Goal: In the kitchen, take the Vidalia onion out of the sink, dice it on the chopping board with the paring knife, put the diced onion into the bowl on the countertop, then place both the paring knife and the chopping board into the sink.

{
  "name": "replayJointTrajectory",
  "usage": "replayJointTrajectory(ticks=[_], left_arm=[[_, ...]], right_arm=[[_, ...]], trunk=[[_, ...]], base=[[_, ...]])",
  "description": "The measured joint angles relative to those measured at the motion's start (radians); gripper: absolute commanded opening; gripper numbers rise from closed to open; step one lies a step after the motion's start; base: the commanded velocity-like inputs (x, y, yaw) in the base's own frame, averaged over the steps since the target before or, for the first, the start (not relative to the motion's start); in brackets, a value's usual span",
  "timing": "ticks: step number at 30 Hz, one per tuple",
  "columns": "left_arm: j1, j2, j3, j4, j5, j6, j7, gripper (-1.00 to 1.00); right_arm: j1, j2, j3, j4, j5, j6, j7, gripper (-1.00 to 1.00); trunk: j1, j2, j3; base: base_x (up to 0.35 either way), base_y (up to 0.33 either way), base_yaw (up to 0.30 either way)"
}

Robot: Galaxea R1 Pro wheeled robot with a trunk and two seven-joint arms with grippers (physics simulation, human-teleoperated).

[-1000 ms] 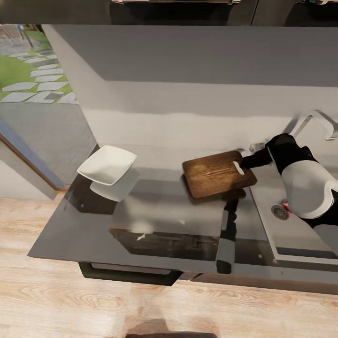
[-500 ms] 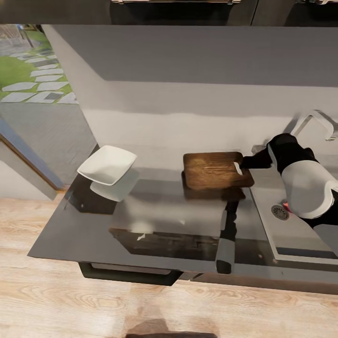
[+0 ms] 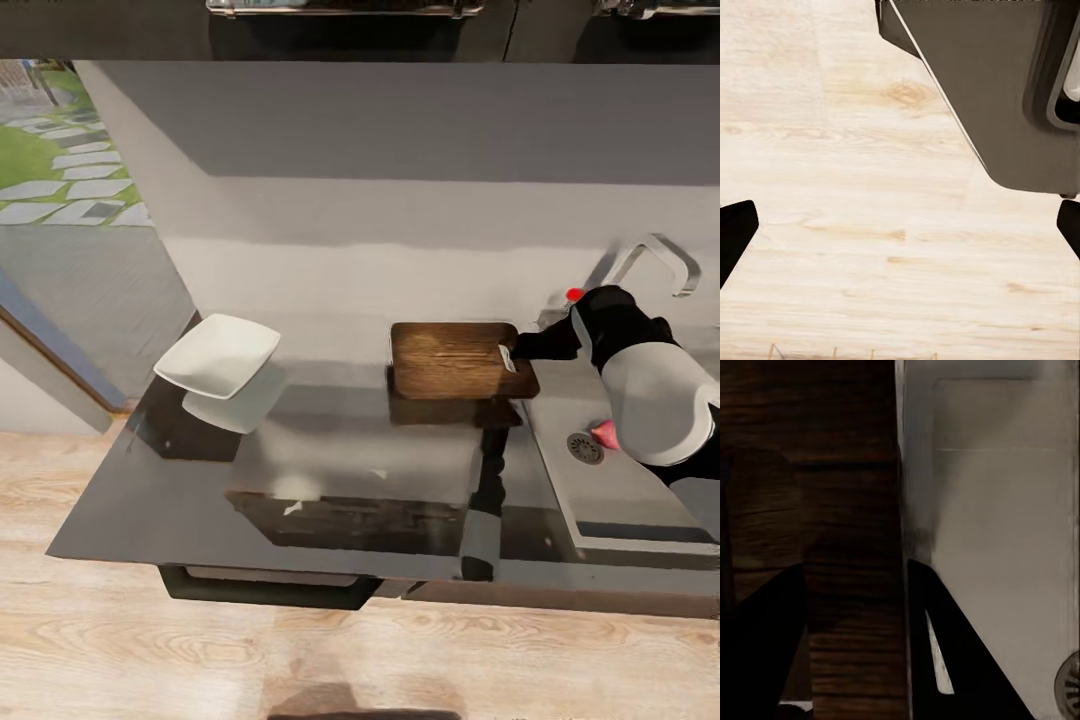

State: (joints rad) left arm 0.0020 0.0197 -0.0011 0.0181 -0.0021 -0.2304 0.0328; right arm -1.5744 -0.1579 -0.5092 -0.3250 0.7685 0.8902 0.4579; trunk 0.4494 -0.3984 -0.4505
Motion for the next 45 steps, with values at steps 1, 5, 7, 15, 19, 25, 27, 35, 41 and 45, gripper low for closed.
replayJointTrajectory(ticks=[1, 5, 7, 15, 19, 25, 27, 35, 41, 45], left_arm=[[0.0, 0.0, 0.0, 0.0, 0.0, -0.001, 0.0, 1.0], [0.0, 0.0, 0.0, 0.0, 0.0, 0.0, 0.0, 1.0], [0.0, -0.001, 0.0, 0.001, 0.0, 0.0, 0.0, 1.0], [0.0, 0.0, 0.0, 0.001, -0.002, 0.0, 0.0, 1.0], [0.0, 0.0, -0.001, 0.001, -0.002, 0.0, 0.0, 1.0], [0.0, 0.0, -0.001, 0.001, -0.002, 0.0, 0.0, 1.0], [0.0, 0.0, -0.001, 0.001, -0.002, 0.0, 0.0, 1.0], [0.0, 0.001, -0.001, 0.001, -0.002, 0.0, 0.0, 1.0], [0.0, 0.0, -0.001, 0.001, -0.002, 0.0, 0.0, 1.0], [0.0, 0.0, -0.001, 0.001, -0.002, 0.0, 0.0, 1.0]], right_arm=[[0.0, 0.0, 0.0, 0.001, -0.001, 0.0, 0.0, -1.0], [0.0, -0.001, 0.0, 0.002, 0.001, 0.0, -0.001, -1.0], [0.0, 0.0, 0.0, 0.002, 0.001, 0.0, -0.002, -1.0], [0.0, 0.003, 0.003, 0.006, 0.004, -0.002, -0.008, -1.0], [0.0, 0.005, 0.004, 0.017, 0.004, -0.003, -0.009, -1.0], [0.0, 0.007, 0.004, 0.03, 0.001, -0.003, -0.009, -1.0], [0.0, 0.008, 0.005, 0.035, 0.001, -0.003, -0.009, -1.0], [0.0, 0.041, 0.005, 0.043, -0.004, -0.004, -0.045, -1.0], [0.0, 0.069, 0.004, 0.05, -0.004, -0.005, -0.117, -1.0], [0.0, 0.072, 0.004, 0.073, -0.004, -0.009, -0.128, -1.0]], trunk=[[0.0, 0.0, 0.001], [0.0, 0.0, 0.006], [0.0, 0.0, 0.008], [0.0, 0.0, 0.018], [0.0, 0.0, 0.019], [0.0, 0.0, 0.02], [0.0, 0.0, 0.02], [0.0, 0.0, 0.02], [0.0, 0.0, 0.02], [0.0, 0.0, 0.02]], base=[[0.0, 0.0, -0.19], [-0.008, 0.0, -0.194], [-0.045, 0.0, -0.196], [-0.092, 0.141, -0.181], [-0.014, 0.267, -0.047], [-0.002, 0.232, -0.008], [0.0, 0.085, -0.002], [0.0, 0.017, 0.0], [0.0, 0.001, 0.0], [0.0, 0.0, 0.0]])
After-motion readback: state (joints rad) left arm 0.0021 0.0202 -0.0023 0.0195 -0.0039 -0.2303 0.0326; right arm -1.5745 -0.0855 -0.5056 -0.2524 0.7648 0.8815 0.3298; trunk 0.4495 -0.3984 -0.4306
